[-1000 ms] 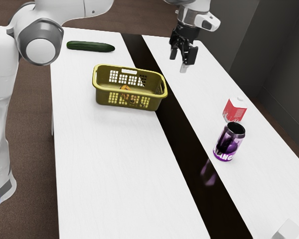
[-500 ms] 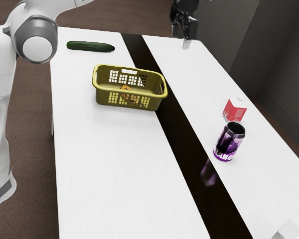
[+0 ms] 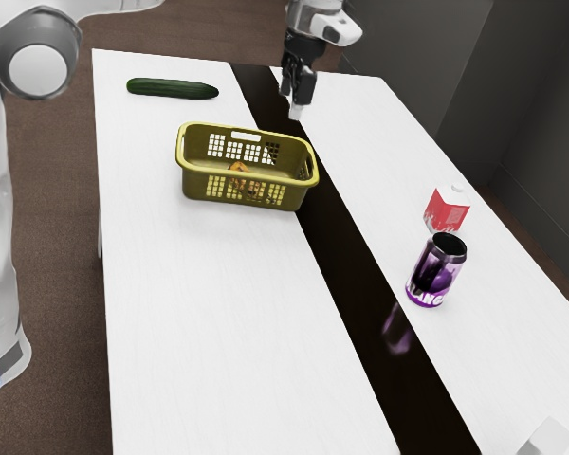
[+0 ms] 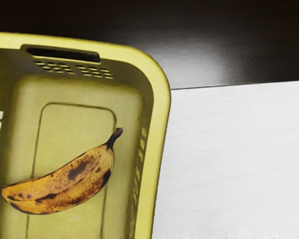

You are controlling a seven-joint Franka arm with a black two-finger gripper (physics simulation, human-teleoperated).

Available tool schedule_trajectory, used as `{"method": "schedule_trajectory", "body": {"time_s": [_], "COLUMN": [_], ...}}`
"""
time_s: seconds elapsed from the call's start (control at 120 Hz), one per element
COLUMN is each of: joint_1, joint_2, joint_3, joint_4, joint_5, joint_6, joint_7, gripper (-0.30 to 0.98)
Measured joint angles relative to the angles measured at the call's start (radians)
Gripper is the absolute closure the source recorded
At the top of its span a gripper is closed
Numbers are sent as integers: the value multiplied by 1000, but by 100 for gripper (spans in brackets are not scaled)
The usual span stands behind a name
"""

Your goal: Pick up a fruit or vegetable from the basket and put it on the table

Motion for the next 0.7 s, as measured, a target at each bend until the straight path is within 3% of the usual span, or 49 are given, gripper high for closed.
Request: {"method": "schedule_trajectory", "body": {"time_s": [0.242, 0.475, 0.7], "joint_1": [97, 20, -55], "joint_2": [12, -45, 18], "joint_3": [-16, 10, 33], "joint_4": [-23, -230, -257], "joint_5": [62, 75, 79], "joint_6": [79, 220, 348], "joint_7": [202, 349, 470], "gripper": [0, 0, 0]}}
